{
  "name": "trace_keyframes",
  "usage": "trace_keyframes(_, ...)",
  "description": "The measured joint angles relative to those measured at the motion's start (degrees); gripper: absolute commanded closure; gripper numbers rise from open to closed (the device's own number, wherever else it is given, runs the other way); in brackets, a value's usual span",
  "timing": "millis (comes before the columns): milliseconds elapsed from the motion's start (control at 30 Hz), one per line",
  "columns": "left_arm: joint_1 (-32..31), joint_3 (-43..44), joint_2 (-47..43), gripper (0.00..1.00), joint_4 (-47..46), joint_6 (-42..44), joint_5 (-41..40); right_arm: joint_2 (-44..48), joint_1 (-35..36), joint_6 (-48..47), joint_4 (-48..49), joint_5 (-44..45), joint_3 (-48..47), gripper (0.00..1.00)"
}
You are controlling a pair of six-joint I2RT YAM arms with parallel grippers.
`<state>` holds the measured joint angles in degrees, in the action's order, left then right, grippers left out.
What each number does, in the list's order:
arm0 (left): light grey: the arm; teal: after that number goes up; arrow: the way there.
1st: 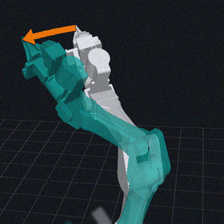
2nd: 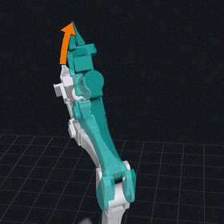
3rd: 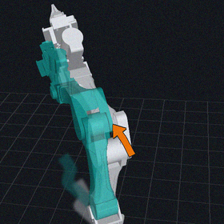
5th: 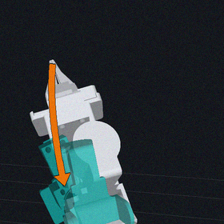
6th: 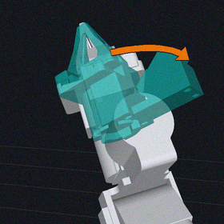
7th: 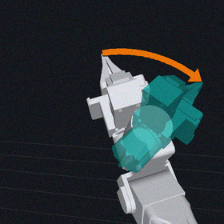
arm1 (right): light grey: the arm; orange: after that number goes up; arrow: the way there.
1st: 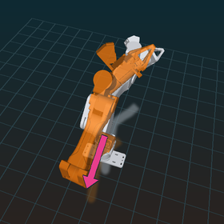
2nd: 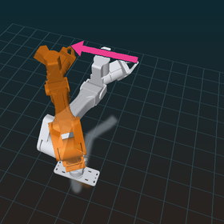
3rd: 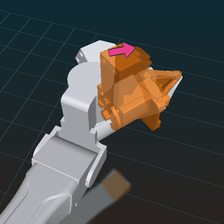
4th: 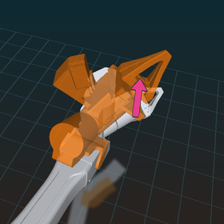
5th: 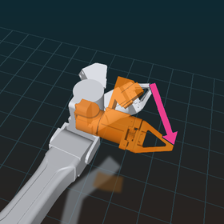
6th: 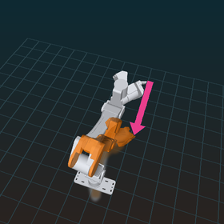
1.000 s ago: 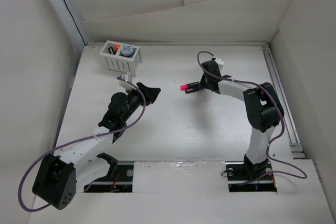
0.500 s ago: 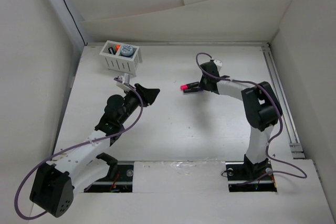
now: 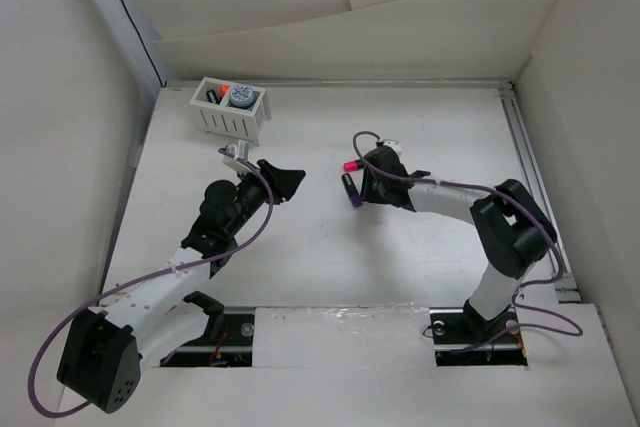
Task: Sort the stationery into containers
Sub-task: Move the pen to the center of the board, then pick up the pen from the center of the board.
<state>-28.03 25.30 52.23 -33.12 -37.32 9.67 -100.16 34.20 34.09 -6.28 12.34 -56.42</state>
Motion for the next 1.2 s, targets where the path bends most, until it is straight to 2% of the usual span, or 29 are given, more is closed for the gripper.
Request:
trace_keyframes(233,0.00,0.00,0.00,0.61,0.00,0.00,0.00,4.94,2.10,-2.54,-1.99,0.79,-0.24,0.38)
trace_keyframes(467,0.00,0.00,0.00,0.61,0.00,0.00,-0.02,0.33,6.34,-4.42,-1.92,2.25,-3.02,0.37)
trace_keyframes(633,0.00,0.00,0.37,0.61,0.13,0.00,-0.09,-2.58,6.36,-5.51,-2.05,2.73,-3.08,0.46)
trace_keyframes(767,0.02,0.00,0.52,0.61,0.42,0.00,-0.15,-2.64,6.32,-5.99,-2.01,3.17,-3.23,0.49)
trace_keyframes(967,0.00,0.00,0.59,0.59,0.44,0.00,-0.31,-3.48,6.32,-6.38,-0.55,3.61,-3.28,0.76)
trace_keyframes(1200,0.00,0.00,1.95,0.59,0.92,0.00,-0.68,-1.40,6.73,-6.40,-0.33,3.50,-1.68,0.82)
